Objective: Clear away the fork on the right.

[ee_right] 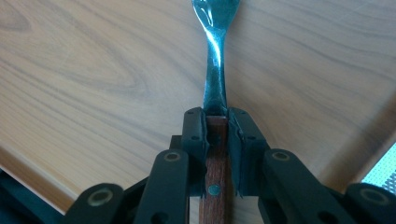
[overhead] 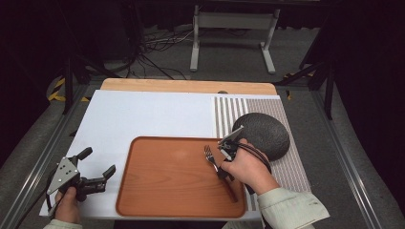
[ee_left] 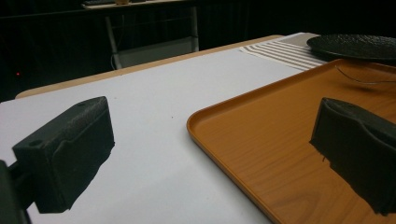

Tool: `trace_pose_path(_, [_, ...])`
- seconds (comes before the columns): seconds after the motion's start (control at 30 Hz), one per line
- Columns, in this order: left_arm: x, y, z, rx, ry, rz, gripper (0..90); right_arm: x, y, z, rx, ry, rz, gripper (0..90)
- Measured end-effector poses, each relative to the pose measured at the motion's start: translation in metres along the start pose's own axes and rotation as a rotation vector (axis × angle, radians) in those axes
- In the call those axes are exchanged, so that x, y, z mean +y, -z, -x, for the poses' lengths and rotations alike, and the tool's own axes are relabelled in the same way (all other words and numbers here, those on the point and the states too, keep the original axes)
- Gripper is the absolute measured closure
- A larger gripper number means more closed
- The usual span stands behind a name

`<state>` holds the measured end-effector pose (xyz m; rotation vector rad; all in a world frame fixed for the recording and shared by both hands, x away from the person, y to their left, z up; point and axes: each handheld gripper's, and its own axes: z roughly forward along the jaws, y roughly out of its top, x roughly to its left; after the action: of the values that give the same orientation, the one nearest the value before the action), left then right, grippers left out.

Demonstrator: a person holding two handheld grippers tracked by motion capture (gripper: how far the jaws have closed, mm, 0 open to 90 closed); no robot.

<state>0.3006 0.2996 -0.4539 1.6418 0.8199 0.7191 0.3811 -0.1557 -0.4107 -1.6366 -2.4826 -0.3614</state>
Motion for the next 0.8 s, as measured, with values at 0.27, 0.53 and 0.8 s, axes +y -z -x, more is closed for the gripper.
trace_pose_path(0.27, [-0.0003, -0.0002, 0.0000, 0.000, 0.001, 0.001, 0.2, -0.0003, -0.0025, 0.0004, -0.009, -0.003, -0.015, 78.3])
trace_pose_path(0.53, [-0.0003, -0.0003, 0.0001, 0.001, 0.002, 0.002, 0.2, -0.0007, -0.0041, 0.0014, -0.009, -0.007, -0.022, 77.4])
trace_pose_path(0.8, [-0.0003, -0.0005, 0.0003, 0.001, 0.003, 0.002, 0.2, -0.0016, 0.0021, 0.0016, 0.006, 0.005, 0.028, 63.8])
